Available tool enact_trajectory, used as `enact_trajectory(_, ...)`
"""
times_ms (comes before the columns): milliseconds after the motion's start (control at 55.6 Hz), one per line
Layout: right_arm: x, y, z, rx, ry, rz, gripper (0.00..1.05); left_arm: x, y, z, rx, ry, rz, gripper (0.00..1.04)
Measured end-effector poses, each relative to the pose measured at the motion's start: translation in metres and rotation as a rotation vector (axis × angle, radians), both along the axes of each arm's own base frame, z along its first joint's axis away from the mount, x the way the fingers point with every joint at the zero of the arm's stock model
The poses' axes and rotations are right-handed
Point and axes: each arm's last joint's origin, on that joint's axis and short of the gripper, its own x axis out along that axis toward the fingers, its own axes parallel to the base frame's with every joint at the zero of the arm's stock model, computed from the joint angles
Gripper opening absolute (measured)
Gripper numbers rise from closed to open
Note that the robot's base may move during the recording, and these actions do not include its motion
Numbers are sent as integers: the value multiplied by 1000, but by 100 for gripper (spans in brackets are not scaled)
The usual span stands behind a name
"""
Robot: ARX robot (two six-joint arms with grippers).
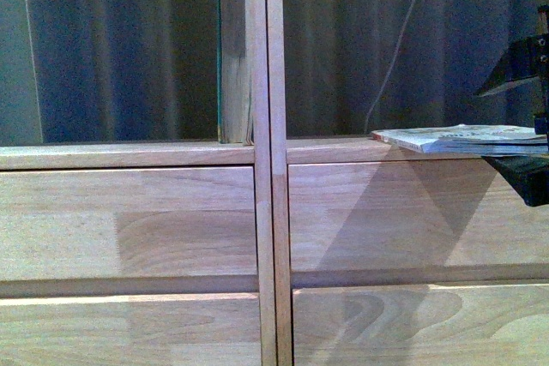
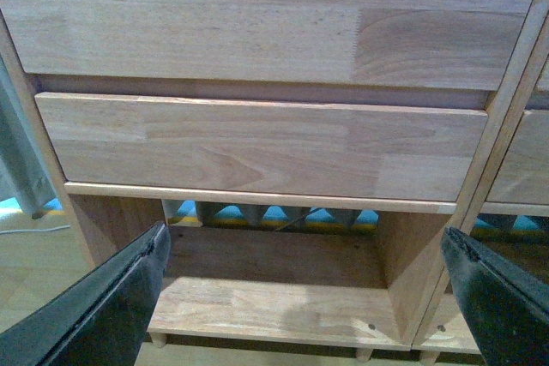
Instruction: Organize books on shelf
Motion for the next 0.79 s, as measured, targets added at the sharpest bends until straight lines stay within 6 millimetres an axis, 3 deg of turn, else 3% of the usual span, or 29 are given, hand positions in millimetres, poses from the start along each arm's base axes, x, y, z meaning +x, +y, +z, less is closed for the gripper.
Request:
enact_trajectory(270, -3, 8, -7, 1, -16, 33, 8, 0, 0, 0, 0, 0, 0, 97)
enact_trajectory(324, -4, 9, -9, 4, -21, 42, 7, 0, 0, 0, 4, -2, -24, 97)
enact_trajectory(378, -7, 8, -9, 8, -34, 55, 7, 3, 3, 8, 29, -64, -232, 97)
enact_trajectory(504, -19, 7, 2, 5, -89, 99, 7, 11, 17, 26, 70, -129, -391, 97)
enact_trajectory(792, -64, 2, 57, -26, -321, 159, 7, 54, 52, 82, 85, -231, -271, 97)
